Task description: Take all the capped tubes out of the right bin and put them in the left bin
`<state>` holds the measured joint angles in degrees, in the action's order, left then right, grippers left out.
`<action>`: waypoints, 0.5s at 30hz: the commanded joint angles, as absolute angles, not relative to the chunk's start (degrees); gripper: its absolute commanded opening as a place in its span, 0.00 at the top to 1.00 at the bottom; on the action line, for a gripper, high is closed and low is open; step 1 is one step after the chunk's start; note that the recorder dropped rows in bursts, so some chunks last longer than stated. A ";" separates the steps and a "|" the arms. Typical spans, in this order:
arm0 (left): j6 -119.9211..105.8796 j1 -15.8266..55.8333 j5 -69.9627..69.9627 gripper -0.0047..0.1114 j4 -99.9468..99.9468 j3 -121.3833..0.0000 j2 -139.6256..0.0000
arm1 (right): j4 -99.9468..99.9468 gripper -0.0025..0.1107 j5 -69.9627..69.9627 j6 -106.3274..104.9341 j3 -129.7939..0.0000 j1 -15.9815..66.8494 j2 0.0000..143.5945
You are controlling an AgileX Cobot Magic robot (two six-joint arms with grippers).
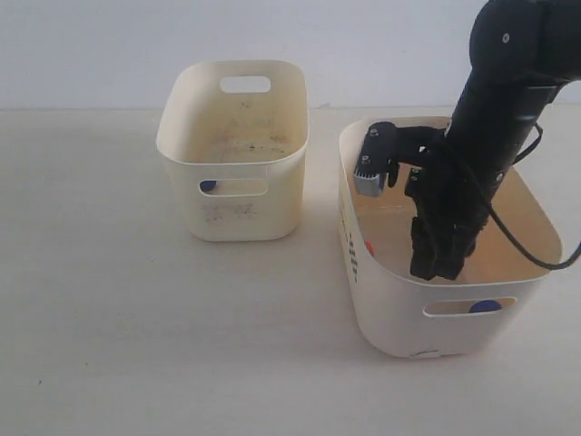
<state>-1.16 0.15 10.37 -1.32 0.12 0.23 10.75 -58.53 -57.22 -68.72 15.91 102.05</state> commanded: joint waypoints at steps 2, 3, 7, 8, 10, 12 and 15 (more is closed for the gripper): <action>-0.92 0.56 10.00 0.92 -1.51 0.00 0.00 | 9.79 0.71 -61.58 -52.28 -72.76 15.93 103.47; -0.92 0.56 10.00 0.92 -1.51 0.00 0.00 | 9.26 0.72 -62.37 -52.16 -73.31 15.93 103.89; -0.92 0.56 10.00 0.92 -1.51 0.00 0.00 | 5.90 0.72 -64.34 -50.84 -73.55 15.93 106.57; -0.92 0.56 10.00 0.92 -1.51 0.00 0.00 | 5.89 0.72 -64.51 -50.20 -73.55 15.93 107.15; -0.92 0.56 10.00 0.92 -1.51 0.00 0.00 | 6.16 0.72 -64.27 -49.96 -73.55 15.93 108.08; -0.92 0.56 10.00 0.92 -1.51 0.00 0.00 | 7.29 0.72 -63.78 -49.96 -73.55 15.93 108.62; -0.92 0.56 10.00 0.92 -1.51 0.00 0.00 | 8.54 0.70 -62.87 -49.81 -73.55 15.93 109.15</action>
<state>-1.16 0.15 10.37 -1.32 0.12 0.23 7.47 -63.42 -50.24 -73.11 15.91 108.88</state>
